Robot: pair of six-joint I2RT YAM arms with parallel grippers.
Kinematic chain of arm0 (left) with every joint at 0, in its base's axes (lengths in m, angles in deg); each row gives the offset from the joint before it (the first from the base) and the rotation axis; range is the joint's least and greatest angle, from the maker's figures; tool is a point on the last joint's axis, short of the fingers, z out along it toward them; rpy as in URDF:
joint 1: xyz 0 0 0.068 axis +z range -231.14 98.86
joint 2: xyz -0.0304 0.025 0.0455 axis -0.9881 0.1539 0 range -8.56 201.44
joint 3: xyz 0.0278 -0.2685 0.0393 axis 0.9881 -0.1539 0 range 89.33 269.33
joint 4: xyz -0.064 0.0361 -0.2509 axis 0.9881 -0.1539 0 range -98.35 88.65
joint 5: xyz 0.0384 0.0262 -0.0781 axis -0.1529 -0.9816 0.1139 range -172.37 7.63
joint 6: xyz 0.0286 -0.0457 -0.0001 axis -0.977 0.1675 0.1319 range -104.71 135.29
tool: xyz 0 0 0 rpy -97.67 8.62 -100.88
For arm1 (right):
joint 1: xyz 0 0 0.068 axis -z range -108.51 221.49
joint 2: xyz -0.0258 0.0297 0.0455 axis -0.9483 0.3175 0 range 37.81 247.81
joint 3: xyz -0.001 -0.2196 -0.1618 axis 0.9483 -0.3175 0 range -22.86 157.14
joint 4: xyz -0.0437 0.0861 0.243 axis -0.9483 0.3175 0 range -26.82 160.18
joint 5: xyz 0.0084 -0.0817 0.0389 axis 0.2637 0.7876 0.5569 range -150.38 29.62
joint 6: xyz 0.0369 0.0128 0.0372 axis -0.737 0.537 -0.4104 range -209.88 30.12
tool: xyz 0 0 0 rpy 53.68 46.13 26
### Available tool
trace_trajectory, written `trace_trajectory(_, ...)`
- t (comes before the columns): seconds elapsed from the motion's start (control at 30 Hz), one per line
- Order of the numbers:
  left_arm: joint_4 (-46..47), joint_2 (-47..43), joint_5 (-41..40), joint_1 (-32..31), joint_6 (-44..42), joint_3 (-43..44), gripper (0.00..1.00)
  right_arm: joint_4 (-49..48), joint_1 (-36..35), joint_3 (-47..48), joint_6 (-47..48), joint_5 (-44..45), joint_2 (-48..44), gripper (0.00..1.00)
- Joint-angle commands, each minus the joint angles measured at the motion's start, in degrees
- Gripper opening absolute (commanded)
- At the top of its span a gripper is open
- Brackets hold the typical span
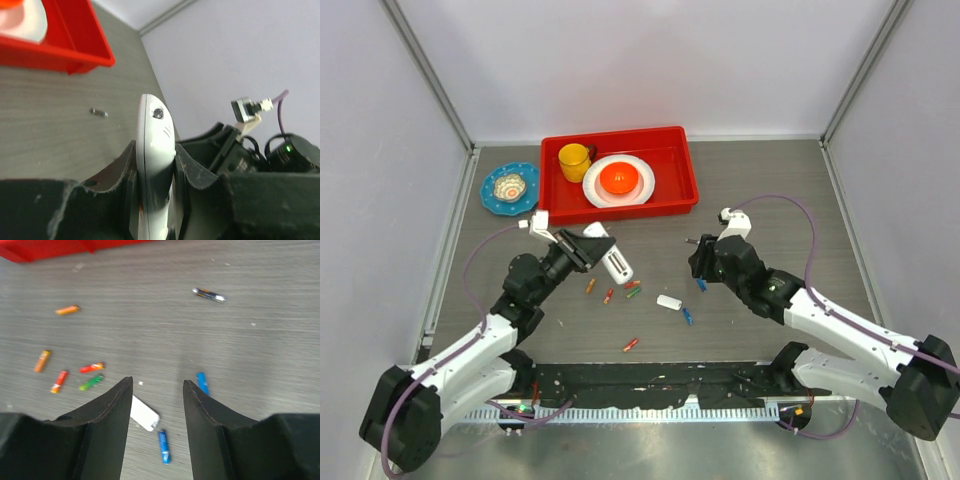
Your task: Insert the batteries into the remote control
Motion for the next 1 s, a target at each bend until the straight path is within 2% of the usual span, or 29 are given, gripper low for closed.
trace_trajectory(0.0, 4.2, -3.8, 21.5, 4.2, 9.2, -2.7, 0.0, 10.2, -0.1, 4.7, 7.0, 5.0, 1.3, 0.5)
trace_trajectory(0.07, 6.7, -4.7, 27.9, 4.4, 11.0, -3.1, 0.0, 8.1, -0.5, 3.7, 8.2, 0.2, 1.1, 0.5)
trace_trajectory(0.17, 9.0, -7.9, 30.4, 4.5, 12.6, -4.8, 0.0, 4.0, -2.7, 2.1, 9.0, -3.0, 1.8, 0.5)
trace_trajectory(0.33, 6.5, -14.9, 25.9, 5.2, 12.1, -9.1, 0.0, 4.1, -4.2, 5.3, 8.9, 2.3, 7.5, 0.5)
trace_trajectory(0.5, 4.3, -20.1, 27.0, 6.7, 13.5, -10.2, 0.0, 1.4, -5.2, 6.1, 10.9, 8.2, 10.2, 0.5)
trace_trajectory(0.6, 3.4, -21.5, 27.7, 8.2, 15.2, -10.5, 0.0, 4.9, -5.1, 10.4, 13.2, 11.4, 13.6, 0.51)
trace_trajectory(0.63, 3.6, -21.5, 27.9, 8.3, 15.5, -10.9, 0.0, 9.4, -4.9, 11.9, 13.5, 12.6, 15.1, 0.51)
trace_trajectory(0.73, 8.1, -20.3, 28.9, 8.3, 18.0, -12.8, 0.0, 13.6, -4.4, 13.6, 12.8, 12.4, 17.5, 0.46)
trace_trajectory(0.83, 14.2, -17.5, 30.5, 8.3, 20.6, -14.1, 0.0, 13.2, -3.9, 10.8, 10.4, 7.6, 15.8, 0.44)
trace_trajectory(0.97, 17.8, -14.3, 34.0, 8.3, 20.9, -13.1, 0.0, 14.1, -3.5, 7.8, 7.4, 4.8, 14.9, 0.44)
